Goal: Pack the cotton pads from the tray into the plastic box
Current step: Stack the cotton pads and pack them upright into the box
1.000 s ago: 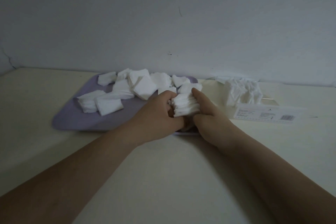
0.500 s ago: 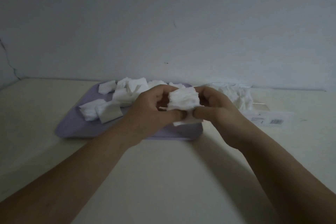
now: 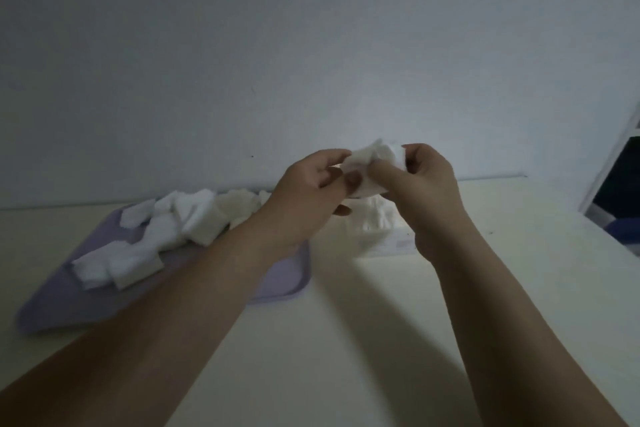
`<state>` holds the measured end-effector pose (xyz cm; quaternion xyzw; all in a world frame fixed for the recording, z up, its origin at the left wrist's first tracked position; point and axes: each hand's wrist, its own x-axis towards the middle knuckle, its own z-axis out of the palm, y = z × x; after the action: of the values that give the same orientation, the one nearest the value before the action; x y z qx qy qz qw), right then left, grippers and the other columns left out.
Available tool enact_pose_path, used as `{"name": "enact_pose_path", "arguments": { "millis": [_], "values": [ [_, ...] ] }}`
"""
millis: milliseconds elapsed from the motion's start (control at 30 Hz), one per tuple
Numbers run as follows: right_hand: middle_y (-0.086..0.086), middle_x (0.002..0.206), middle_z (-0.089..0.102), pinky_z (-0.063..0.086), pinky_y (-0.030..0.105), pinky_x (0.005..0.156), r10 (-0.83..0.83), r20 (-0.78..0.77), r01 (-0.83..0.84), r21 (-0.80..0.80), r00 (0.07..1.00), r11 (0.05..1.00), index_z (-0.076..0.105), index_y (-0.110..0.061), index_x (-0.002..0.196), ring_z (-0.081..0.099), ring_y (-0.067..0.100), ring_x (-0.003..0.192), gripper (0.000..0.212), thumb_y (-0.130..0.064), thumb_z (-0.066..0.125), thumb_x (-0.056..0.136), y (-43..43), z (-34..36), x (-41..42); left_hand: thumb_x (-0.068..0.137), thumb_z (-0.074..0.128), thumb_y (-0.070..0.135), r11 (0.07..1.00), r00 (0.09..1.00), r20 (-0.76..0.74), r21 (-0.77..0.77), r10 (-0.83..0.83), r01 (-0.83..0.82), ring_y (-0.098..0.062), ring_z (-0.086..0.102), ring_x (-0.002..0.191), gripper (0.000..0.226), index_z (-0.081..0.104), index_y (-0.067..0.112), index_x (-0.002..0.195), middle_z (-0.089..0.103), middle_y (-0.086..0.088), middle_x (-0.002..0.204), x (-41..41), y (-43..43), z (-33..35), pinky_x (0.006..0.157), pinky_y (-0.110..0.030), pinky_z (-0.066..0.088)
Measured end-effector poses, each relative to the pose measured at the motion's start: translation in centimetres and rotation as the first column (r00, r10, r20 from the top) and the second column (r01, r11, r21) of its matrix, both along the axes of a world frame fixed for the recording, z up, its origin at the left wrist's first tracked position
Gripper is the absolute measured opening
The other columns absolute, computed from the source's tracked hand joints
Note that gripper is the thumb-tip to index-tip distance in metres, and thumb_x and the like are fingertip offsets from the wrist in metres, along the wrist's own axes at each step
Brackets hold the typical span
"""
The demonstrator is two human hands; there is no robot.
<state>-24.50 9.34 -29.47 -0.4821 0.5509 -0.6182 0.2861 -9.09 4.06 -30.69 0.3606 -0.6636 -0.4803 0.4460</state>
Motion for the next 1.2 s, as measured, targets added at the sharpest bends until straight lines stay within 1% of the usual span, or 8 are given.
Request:
{"name": "enact_pose_path", "arguments": {
  "millis": [100, 233, 433, 633, 733, 900, 1033, 1200],
  "values": [
    [-0.003, 0.084, 0.061, 0.044, 0.028, 0.058, -0.214, -0.161, 0.219, 0.016, 0.963, 0.976, 0.060, -0.011, 0.095, 0.056, 0.012, 0.068, 0.028, -0.031, 0.071, 0.077, -0.6, -0.7, -2.4, 0.093, 0.072, 0.019, 0.972, 0.957, 0.221, -0.180, 0.187, -0.148, -0.009, 0.070, 0.106, 0.036, 0.066, 0.022, 0.128, 0.075, 0.006, 0.113, -1.8, -1.4, -1.4, 0.093, -0.030, 0.057],
    [0.003, 0.088, 0.058, 0.040, 0.030, 0.055, -0.351, -0.456, 0.418, 0.052, 0.818, 0.907, 0.052, -0.011, 0.087, 0.055, 0.019, 0.068, 0.038, -0.046, 0.064, 0.077, -1.7, -2.1, -5.4, 0.089, 0.074, 0.024, 0.918, 0.819, 0.515, -0.395, 0.254, -0.036, -0.006, 0.059, 0.119, 0.035, 0.069, 0.025, 0.124, 0.064, 0.009, 0.129, -2.7, -1.9, -2.9, 0.098, -0.011, 0.038],
    [0.007, 0.110, 0.057, 0.040, 0.035, 0.069, -0.302, -0.711, 0.531, 0.119, 0.636, 0.839, 0.049, -0.013, 0.117, 0.059, 0.032, 0.096, 0.040, -0.030, 0.067, 0.086, -3.1, -3.9, -5.9, 0.092, 0.073, 0.021, 0.903, 0.834, 0.499, -0.430, 0.234, 0.003, -0.005, 0.061, 0.117, 0.022, 0.078, 0.015, 0.112, 0.069, 0.006, 0.123, -3.1, -1.7, -4.3, 0.093, 0.000, 0.033],
    [0.004, 0.098, 0.063, 0.040, 0.032, 0.069, -0.202, -0.829, 0.561, 0.155, 0.522, 0.813, 0.055, -0.019, 0.104, 0.058, 0.030, 0.086, 0.026, -0.025, 0.065, 0.081, -4.1, -3.9, -5.3, 0.090, 0.074, 0.015, 0.885, 0.860, 0.464, -0.465, 0.213, 0.031, -0.003, 0.056, 0.105, 0.010, 0.081, 0.009, 0.095, 0.074, -0.003, 0.108, -2.9, -0.9, -4.3, 0.086, 0.001, 0.033],
    [0.002, 0.087, 0.063, 0.040, 0.027, 0.064, -0.129, -0.842, 0.530, 0.203, 0.524, 0.824, 0.061, -0.019, 0.090, 0.059, 0.029, 0.077, 0.015, -0.024, 0.065, 0.077, -4.2, -3.9, -4.9, 0.091, 0.072, 0.013, 0.882, 0.861, 0.459, -0.471, 0.220, 0.025, -0.006, 0.054, 0.105, 0.010, 0.082, 0.009, 0.090, 0.074, -0.010, 0.107, -2.8, -0.6, -4.5, 0.083, 0.005, 0.030],
    [0.007, 0.071, 0.056, 0.036, 0.024, 0.051, -0.001, -0.738, 0.363, 0.330, 0.675, 0.872, 0.049, -0.010, 0.068, 0.054, 0.029, 0.061, 0.010, -0.011, 0.058, 0.071, -3.4, -3.7, -5.5, 0.093, 0.073, 0.023, 0.905, 0.866, 0.448, -0.426, 0.223, -0.013, 0.002, 0.054, 0.108, 0.011, 0.083, 0.018, 0.091, 0.069, 0.003, 0.119, -2.7, -0.9, -5.0, 0.083, 0.007, 0.027],
    [0.009, 0.083, 0.069, 0.061, 0.037, 0.065, -0.130, -0.713, 0.399, 0.224, 0.689, 0.889, 0.069, -0.007, 0.090, 0.069, 0.031, 0.072, 0.019, -0.011, 0.068, 0.071, -3.3, -4.0, -5.1, 0.095, 0.070, 0.032, 0.918, 0.842, 0.498, -0.396, 0.209, 0.006, -0.008, 0.054, 0.124, 0.015, 0.082, 0.023, 0.092, 0.065, 0.007, 0.131, -2.7, -1.2, -5.5, 0.096, -0.013, 0.034],
    [0.006, 0.087, 0.071, 0.060, 0.036, 0.070, -0.131, -0.727, 0.423, 0.235, 0.674, 0.875, 0.073, -0.014, 0.094, 0.069, 0.029, 0.077, 0.022, -0.013, 0.070, 0.073, -3.0, -3.7, -4.1, 0.097, 0.067, 0.033, 0.924, 0.827, 0.522, -0.382, 0.207, 0.010, -0.011, 0.053, 0.128, 0.017, 0.081, 0.023, 0.093, 0.063, 0.007, 0.136, -2.7, -0.8, -5.3, 0.102, -0.020, 0.036]
  ]
}}
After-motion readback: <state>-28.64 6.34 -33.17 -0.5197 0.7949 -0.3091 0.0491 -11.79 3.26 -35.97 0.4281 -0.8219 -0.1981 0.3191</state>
